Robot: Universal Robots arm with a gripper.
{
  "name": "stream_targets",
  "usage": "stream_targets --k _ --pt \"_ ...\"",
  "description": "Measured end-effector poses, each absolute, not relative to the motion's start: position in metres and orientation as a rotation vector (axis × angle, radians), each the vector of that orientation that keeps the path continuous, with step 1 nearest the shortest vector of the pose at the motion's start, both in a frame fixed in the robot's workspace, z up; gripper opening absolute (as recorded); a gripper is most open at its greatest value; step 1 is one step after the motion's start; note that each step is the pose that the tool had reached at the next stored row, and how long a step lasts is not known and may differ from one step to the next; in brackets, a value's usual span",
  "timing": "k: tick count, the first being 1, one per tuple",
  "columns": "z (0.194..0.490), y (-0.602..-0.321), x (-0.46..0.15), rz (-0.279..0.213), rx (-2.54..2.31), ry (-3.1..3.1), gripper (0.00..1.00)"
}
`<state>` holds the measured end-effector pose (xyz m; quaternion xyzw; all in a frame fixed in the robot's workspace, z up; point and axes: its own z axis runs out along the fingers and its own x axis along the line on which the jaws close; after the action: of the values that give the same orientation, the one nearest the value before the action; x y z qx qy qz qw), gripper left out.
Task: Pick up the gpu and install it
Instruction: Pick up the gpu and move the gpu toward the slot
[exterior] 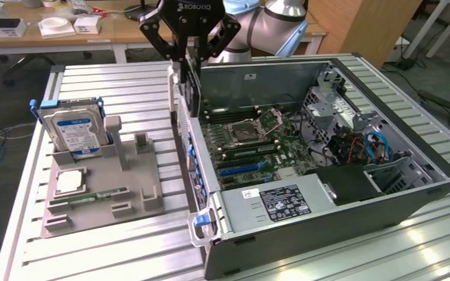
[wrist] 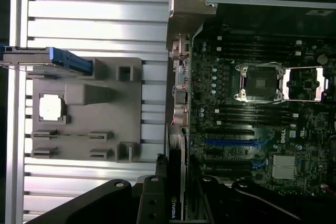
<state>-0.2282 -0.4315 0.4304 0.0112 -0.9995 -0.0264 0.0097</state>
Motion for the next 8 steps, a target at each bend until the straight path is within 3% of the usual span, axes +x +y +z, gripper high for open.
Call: stream_targets --k 8 --pt "0.430 -0.432 -0.216 -0.078 0.035 -3.121 0.26"
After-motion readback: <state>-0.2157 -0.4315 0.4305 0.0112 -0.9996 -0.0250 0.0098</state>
